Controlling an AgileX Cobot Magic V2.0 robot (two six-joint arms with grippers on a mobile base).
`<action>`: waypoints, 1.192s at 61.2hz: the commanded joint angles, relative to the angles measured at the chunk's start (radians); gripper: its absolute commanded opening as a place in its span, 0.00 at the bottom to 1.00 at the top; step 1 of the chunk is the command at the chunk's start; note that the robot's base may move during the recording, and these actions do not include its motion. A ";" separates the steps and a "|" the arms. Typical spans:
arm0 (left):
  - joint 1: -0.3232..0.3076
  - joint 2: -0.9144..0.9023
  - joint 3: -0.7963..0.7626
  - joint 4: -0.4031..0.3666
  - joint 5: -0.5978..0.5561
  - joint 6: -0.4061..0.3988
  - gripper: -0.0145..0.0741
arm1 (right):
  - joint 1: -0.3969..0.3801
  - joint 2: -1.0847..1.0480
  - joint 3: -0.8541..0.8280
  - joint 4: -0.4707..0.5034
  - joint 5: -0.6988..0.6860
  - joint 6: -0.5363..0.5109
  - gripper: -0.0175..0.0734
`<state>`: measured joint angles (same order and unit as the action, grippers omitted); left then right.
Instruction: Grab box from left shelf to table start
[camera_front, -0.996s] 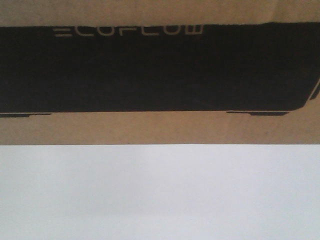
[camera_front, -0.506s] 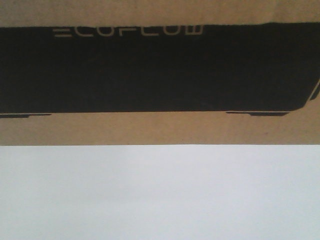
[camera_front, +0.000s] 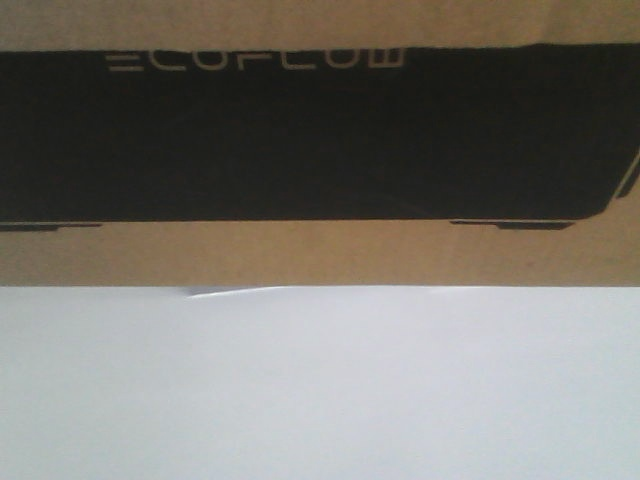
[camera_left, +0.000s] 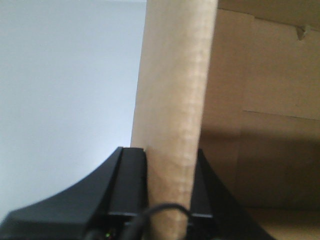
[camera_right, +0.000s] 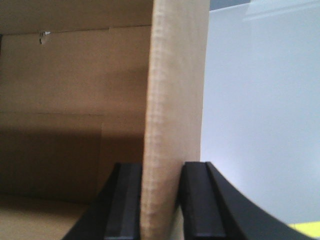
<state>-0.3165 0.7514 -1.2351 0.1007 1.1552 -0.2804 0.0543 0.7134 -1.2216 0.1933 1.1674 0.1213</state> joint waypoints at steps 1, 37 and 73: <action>0.009 -0.013 -0.043 0.073 -0.188 -0.028 0.07 | -0.007 0.001 -0.027 -0.115 -0.109 -0.008 0.21; 0.009 0.006 -0.043 0.079 -0.216 -0.028 0.07 | -0.007 -0.001 -0.027 -0.115 -0.104 -0.008 0.21; 0.009 0.015 -0.043 0.070 -0.226 -0.028 0.07 | -0.007 0.001 -0.025 -0.115 -0.104 -0.008 0.21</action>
<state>-0.3165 0.7786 -1.2351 0.1091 1.0876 -0.2773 0.0543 0.7134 -1.2216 0.1851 1.1602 0.1213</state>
